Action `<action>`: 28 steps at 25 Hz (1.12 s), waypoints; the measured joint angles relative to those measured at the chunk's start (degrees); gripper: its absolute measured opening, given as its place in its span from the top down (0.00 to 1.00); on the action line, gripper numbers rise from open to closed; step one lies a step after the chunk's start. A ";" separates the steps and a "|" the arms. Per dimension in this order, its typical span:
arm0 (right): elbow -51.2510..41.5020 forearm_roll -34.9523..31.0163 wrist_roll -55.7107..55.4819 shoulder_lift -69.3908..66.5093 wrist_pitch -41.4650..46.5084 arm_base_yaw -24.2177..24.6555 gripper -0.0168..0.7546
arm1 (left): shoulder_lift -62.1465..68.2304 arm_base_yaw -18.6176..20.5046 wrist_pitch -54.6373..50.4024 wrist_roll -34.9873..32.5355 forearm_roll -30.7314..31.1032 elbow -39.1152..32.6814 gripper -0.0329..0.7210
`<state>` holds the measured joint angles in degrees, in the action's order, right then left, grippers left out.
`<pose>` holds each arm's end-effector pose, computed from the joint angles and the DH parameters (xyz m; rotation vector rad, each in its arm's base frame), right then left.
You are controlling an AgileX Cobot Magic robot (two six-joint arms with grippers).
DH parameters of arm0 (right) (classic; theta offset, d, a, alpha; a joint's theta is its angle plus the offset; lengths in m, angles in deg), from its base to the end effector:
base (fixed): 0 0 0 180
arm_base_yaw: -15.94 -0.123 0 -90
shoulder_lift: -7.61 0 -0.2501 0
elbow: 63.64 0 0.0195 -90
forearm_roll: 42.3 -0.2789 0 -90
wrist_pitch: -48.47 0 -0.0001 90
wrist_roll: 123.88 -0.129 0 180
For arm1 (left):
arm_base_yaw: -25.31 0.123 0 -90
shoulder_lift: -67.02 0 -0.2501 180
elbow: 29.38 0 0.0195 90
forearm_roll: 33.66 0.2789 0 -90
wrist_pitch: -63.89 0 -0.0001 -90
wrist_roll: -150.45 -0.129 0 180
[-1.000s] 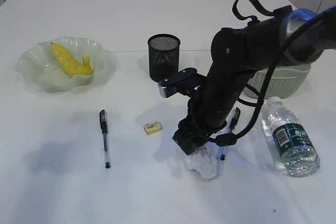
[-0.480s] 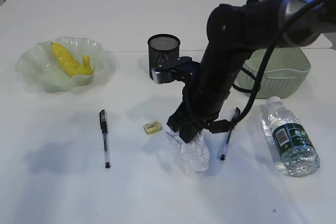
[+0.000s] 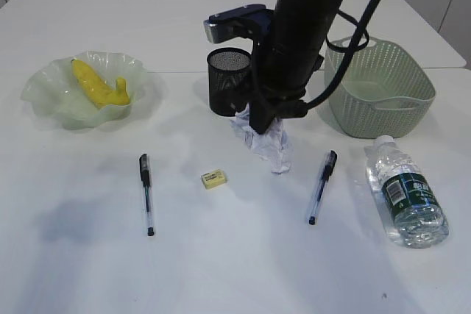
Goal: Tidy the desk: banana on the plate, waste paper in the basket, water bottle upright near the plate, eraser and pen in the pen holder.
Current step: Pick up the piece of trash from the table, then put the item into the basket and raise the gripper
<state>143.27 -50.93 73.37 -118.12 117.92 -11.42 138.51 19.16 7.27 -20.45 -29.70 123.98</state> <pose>0.3922 0.2234 0.1776 -1.0638 2.7421 0.2415 0.2538 -0.0199 0.2236 -0.0356 2.6961 0.0084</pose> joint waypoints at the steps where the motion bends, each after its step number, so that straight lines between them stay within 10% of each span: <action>1: 1.11 1.02 -0.23 0.00 0.22 0.00 0.86 | 0.00 0.00 0.00 0.00 0.00 0.00 0.34; 28: 8.48 8.63 -12.89 -0.51 -14.73 25.38 0.85 | 0.00 0.00 0.00 0.00 0.00 0.00 0.34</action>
<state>151.75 -42.30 60.48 -118.63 103.19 13.95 138.51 19.16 7.27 -20.45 -29.70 123.98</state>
